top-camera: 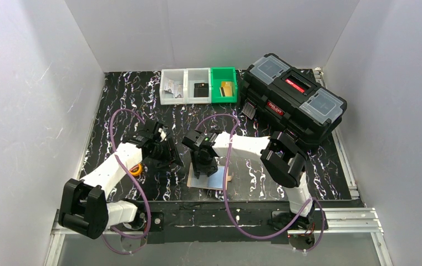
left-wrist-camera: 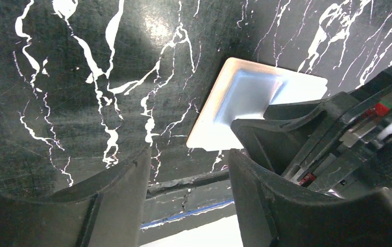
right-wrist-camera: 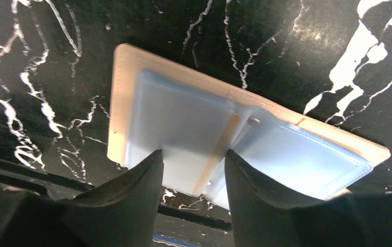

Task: Take the credit cards out of the card holder
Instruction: Remove the credit card from the card holder.

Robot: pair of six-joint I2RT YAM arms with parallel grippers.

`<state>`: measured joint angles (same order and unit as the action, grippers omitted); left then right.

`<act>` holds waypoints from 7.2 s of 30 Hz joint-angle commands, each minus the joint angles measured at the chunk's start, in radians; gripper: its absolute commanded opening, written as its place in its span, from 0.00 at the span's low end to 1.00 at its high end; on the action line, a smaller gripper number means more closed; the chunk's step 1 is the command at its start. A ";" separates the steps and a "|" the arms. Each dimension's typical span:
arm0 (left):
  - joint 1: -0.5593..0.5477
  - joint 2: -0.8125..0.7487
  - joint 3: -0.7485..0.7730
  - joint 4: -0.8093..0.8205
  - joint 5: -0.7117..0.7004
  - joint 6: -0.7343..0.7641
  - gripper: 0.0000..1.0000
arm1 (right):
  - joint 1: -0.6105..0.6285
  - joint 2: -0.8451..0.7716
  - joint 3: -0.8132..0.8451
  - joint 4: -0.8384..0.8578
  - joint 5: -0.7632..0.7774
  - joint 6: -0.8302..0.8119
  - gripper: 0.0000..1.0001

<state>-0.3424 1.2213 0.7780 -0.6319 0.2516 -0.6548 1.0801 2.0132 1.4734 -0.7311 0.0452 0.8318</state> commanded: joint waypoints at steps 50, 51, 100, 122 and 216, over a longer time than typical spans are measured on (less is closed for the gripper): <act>-0.223 0.319 0.002 0.256 0.169 -0.073 0.32 | -0.163 -0.100 -0.433 0.418 -0.358 -0.026 0.05; -0.225 0.327 0.002 0.256 0.170 -0.072 0.32 | -0.164 -0.100 -0.433 0.417 -0.358 -0.027 0.05; -0.371 0.396 0.242 0.191 0.016 -0.240 0.27 | -0.262 -0.579 -0.368 0.092 -0.164 -0.150 0.53; -0.384 0.413 0.386 0.151 0.019 -0.135 0.40 | -0.275 -0.635 -0.401 0.095 -0.172 -0.124 0.55; -0.201 0.333 -0.022 0.112 -0.104 -0.214 0.00 | -0.313 -0.196 -0.684 0.909 -0.579 0.186 0.06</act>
<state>-0.5282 1.5345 0.7933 -0.4442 0.2436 -0.8753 0.7860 1.8454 0.8291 0.1650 -0.5789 1.0336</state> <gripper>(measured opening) 0.008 0.072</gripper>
